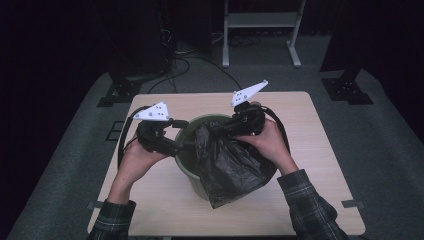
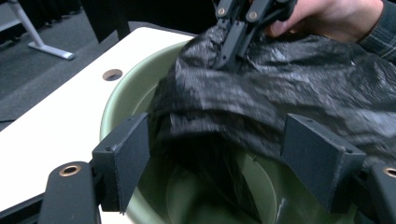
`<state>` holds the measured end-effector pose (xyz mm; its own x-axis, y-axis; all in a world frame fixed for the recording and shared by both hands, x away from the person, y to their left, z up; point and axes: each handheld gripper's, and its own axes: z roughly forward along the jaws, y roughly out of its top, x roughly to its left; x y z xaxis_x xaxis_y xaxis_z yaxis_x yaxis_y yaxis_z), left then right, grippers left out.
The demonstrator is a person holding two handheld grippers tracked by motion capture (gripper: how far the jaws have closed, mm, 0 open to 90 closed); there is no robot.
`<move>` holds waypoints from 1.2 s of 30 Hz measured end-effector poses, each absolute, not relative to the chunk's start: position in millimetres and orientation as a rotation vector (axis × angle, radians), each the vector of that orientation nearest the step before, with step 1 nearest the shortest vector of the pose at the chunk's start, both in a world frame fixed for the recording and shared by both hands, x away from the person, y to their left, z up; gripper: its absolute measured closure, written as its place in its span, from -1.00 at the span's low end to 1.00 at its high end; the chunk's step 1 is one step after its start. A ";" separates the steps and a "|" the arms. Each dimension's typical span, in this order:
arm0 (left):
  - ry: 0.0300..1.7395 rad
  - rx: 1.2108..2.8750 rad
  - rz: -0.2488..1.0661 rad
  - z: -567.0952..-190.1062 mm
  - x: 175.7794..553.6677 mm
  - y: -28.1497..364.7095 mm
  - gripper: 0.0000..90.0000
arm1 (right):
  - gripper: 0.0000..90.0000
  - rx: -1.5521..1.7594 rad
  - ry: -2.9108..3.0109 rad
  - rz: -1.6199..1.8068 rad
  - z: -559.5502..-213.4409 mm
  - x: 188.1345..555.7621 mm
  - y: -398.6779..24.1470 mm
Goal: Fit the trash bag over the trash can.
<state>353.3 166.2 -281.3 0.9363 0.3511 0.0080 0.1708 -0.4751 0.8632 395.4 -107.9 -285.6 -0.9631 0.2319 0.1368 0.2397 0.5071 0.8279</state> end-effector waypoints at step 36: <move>0.489 2.118 0.169 -284.2 378.2 169.8 0.97 | -0.02 -0.433 -2.656 -1.583 -281.5 366.4 -153.5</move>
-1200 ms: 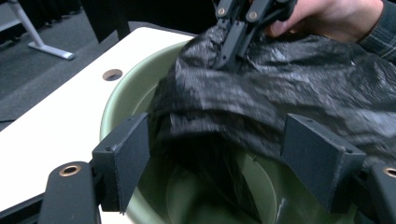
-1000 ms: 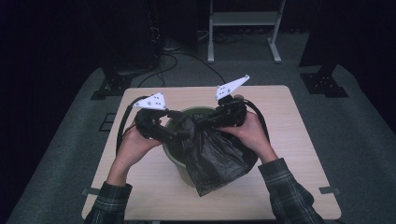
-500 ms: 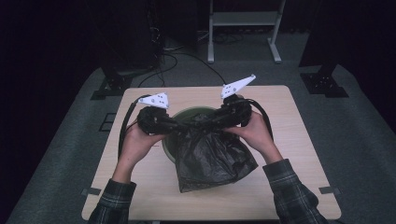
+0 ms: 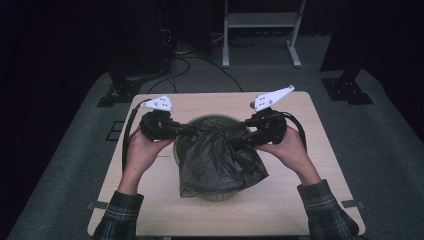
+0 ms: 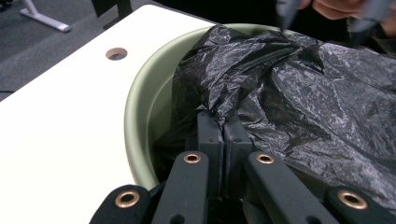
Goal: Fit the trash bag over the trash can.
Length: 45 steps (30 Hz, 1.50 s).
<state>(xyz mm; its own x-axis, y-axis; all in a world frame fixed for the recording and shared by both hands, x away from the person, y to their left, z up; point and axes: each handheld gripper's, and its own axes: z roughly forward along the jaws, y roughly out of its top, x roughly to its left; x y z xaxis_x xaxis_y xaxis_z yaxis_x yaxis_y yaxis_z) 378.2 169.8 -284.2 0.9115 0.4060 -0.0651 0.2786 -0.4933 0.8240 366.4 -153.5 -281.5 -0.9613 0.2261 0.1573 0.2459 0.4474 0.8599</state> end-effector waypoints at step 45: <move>0.461 2.101 0.136 -303.6 330.0 179.2 0.75 | 1.00 -0.805 -2.720 -1.715 -294.8 418.8 -179.2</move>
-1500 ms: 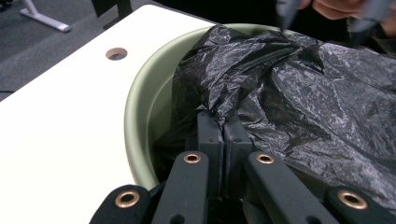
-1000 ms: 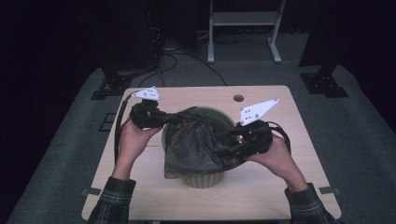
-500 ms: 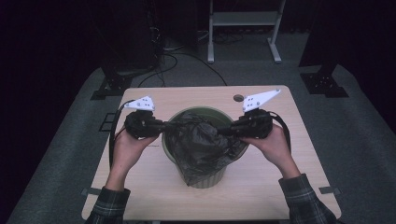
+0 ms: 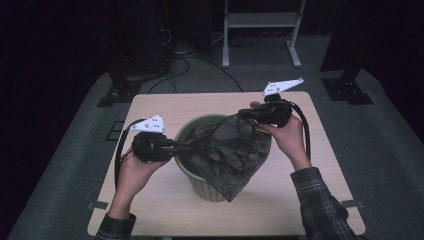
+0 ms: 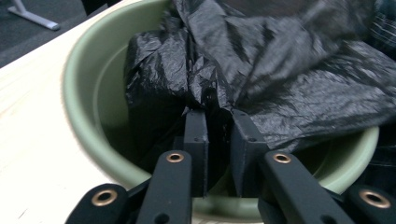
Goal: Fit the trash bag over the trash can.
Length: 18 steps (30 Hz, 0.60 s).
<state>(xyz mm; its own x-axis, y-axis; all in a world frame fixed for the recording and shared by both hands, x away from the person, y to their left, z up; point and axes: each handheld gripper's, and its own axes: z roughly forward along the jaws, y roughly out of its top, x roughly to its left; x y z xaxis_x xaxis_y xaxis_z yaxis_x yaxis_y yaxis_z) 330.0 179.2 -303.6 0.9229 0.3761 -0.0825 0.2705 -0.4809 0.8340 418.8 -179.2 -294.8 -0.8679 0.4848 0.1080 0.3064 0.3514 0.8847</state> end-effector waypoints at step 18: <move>0.346 2.067 0.279 -272.1 314.3 153.8 -0.19 | 1.00 0.748 2.426 1.543 -300.6 428.9 -176.9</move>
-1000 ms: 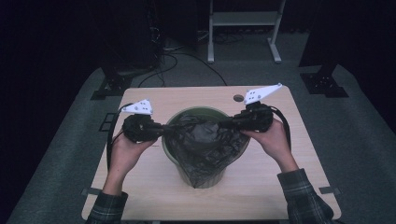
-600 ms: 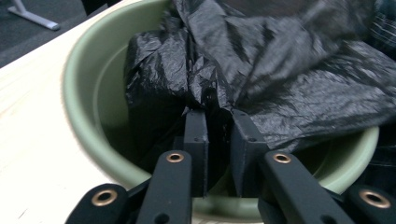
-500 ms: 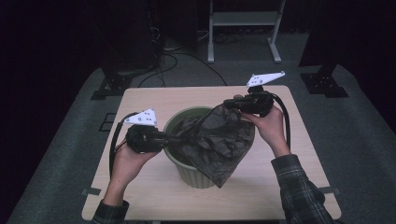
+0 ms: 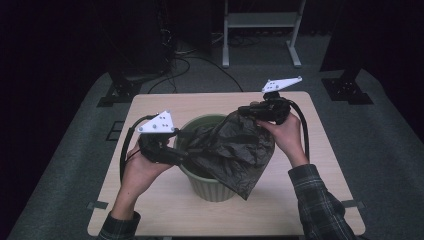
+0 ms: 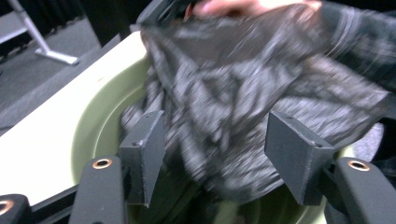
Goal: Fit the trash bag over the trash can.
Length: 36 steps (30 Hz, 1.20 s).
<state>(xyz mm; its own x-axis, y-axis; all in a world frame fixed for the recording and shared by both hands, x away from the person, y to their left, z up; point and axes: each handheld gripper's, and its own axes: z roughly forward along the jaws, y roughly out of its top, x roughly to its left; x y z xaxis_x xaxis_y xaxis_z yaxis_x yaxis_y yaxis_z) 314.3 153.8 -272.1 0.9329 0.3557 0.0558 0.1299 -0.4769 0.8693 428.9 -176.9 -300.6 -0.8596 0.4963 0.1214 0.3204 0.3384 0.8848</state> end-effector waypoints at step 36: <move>0.325 2.097 0.160 -272.9 352.1 107.0 1.00 | 0.49 0.756 2.447 1.590 -298.8 422.8 -184.9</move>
<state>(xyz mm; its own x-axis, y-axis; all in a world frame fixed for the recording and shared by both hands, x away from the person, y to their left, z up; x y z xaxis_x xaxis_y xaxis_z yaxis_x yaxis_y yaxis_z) 352.1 107.0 -272.9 0.9557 0.2940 -0.0167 0.1666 -0.4930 0.8539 422.8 -184.9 -298.8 -0.8665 0.4726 0.1607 0.3388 0.3204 0.8846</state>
